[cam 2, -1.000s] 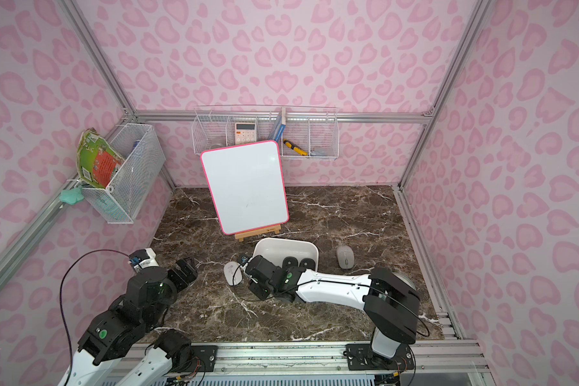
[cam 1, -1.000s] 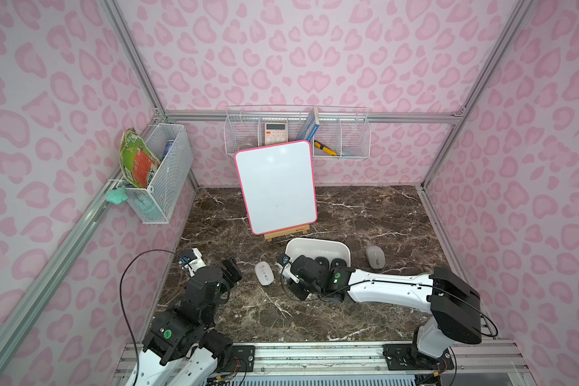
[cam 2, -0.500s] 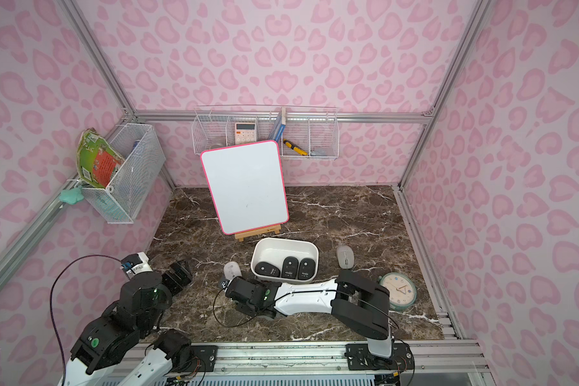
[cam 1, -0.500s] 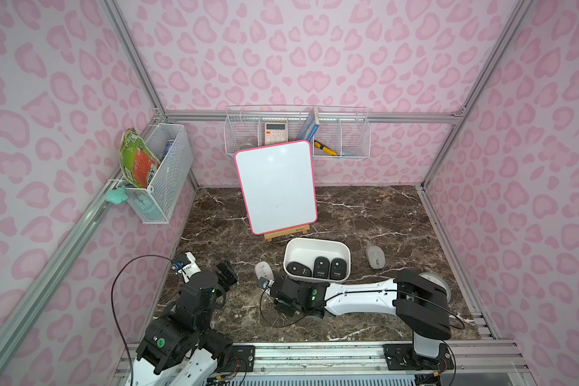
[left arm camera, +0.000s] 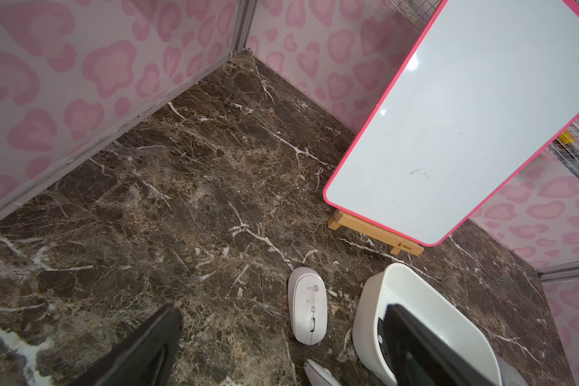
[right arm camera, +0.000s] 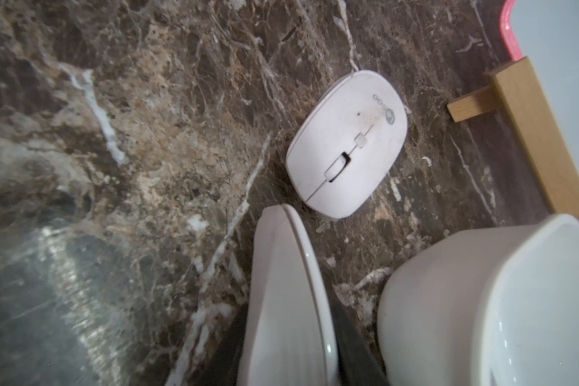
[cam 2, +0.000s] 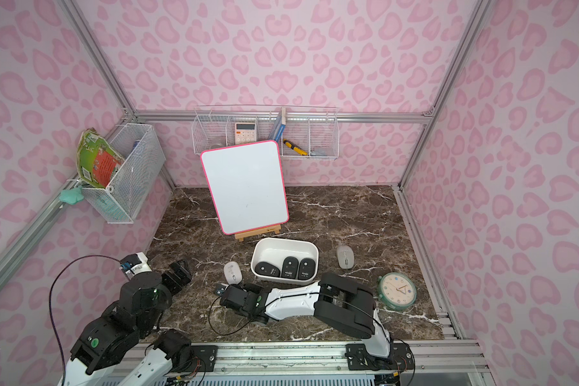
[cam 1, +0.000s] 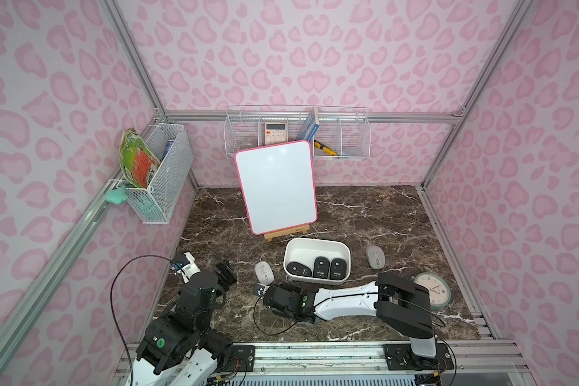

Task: Take out the mouse from the storage box
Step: Place the mouse at the center of the board.

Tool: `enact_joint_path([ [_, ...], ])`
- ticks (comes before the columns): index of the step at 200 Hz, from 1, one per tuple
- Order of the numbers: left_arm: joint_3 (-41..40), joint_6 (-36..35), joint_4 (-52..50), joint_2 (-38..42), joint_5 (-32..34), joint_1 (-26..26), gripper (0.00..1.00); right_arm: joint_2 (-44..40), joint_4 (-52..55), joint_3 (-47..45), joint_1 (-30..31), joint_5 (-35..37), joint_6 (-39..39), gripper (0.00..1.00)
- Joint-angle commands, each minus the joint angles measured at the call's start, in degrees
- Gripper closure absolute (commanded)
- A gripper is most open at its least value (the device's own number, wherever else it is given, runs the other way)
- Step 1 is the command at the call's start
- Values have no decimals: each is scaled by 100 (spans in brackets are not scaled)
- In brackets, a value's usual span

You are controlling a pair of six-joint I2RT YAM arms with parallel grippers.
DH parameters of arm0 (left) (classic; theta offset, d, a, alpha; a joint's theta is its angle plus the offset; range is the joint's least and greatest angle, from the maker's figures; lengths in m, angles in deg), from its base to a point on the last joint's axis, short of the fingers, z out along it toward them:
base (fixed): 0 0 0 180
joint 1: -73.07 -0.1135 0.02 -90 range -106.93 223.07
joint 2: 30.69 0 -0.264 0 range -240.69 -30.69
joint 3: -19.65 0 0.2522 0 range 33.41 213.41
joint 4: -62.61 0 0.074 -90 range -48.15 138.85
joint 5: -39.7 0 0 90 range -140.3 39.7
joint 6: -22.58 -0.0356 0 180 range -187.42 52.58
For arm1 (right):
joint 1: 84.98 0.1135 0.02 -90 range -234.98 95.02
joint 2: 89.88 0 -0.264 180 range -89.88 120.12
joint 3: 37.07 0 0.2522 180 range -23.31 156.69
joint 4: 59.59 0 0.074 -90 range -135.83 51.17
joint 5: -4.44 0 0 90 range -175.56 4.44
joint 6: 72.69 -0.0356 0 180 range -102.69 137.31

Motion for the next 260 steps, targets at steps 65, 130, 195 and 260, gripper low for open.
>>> enact_joint_path([
  [65, 9, 45, -124, 36, 84, -7, 1, 462, 40, 246, 421, 885, 278, 52],
  [130, 14, 39, -116, 18, 93, -6, 1, 341, 158, 366, 512, 479, 148, 25],
  [195, -11, 15, -81, -41, 60, -7, 1, -183, 43, 163, 511, 154, -35, 12],
  [260, 47, -15, -54, -122, -30, -3, 1, -1423, -316, -661, -56, -318, -580, 11],
])
